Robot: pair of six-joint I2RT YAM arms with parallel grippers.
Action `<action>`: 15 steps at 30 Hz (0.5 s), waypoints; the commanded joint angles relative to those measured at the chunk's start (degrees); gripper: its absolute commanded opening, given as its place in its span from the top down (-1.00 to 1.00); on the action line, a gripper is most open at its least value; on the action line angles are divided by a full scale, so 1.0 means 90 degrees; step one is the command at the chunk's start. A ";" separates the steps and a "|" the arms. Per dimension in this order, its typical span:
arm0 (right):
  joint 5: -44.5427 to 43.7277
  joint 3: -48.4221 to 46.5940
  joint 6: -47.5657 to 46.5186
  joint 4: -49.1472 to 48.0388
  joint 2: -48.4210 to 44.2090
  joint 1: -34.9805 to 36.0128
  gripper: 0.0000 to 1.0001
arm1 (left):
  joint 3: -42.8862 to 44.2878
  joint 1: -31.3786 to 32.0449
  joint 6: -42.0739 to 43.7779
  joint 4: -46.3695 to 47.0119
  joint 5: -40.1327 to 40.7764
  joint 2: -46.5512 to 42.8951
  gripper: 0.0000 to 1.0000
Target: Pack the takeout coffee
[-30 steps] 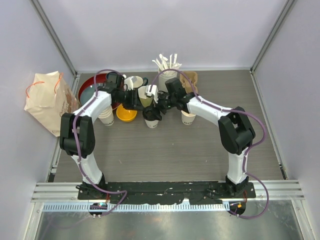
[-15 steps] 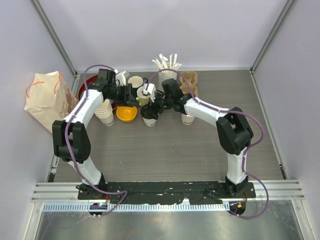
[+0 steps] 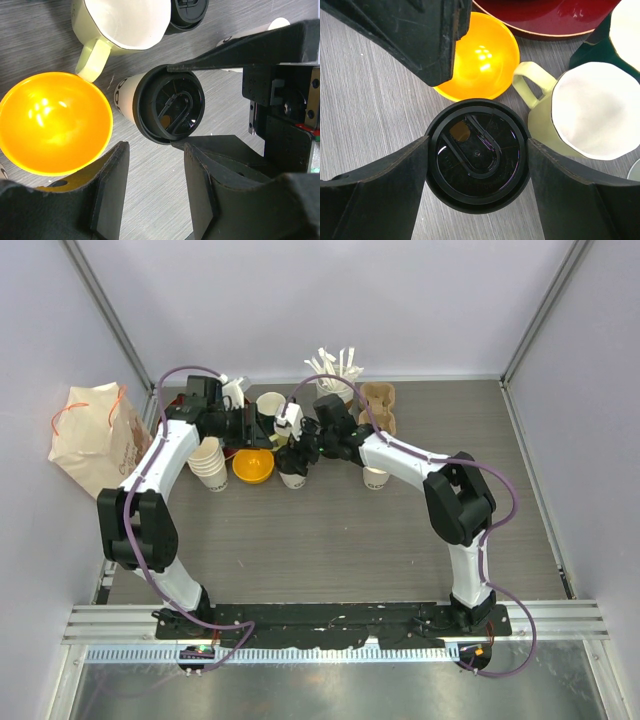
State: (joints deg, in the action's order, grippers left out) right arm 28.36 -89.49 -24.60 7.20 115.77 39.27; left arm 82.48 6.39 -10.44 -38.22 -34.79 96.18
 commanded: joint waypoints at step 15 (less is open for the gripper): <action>-0.0329 -0.0505 0.0312 0.1113 -0.0021 0.0032 -0.85 | -0.0063 -0.0046 0.0124 0.0028 -0.0285 -0.0130 -0.10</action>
State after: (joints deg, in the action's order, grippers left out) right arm 27.09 -92.20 -21.06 12.73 116.27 39.38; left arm 81.93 6.24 -10.00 -38.20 -35.90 96.18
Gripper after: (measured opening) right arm 0.925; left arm 0.542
